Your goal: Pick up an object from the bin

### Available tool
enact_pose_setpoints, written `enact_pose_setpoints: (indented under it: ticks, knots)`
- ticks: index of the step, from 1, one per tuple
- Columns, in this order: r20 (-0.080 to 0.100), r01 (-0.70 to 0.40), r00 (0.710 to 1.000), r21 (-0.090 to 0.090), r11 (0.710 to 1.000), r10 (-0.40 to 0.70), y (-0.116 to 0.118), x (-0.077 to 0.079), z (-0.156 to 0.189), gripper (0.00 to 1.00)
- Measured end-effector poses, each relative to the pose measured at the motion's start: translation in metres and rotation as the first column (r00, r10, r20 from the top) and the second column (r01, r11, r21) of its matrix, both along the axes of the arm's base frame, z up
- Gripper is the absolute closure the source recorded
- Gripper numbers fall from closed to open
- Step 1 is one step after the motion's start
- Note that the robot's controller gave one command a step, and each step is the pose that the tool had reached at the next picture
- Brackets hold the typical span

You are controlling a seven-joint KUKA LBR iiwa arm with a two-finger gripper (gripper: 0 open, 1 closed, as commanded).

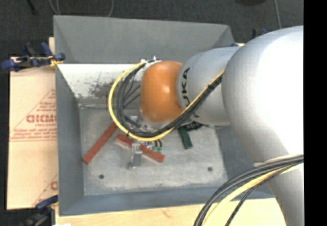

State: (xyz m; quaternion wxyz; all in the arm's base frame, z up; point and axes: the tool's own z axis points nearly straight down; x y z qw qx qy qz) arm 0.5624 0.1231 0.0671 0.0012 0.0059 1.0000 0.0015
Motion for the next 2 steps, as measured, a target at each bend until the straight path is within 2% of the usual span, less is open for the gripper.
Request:
enact_pose_setpoints:
  ticks: [2]
  knots:
    - [0.004, 0.010, 1.000, 0.001, 1.000, -0.010, 0.0001, 0.0024, 0.0012, 0.00]
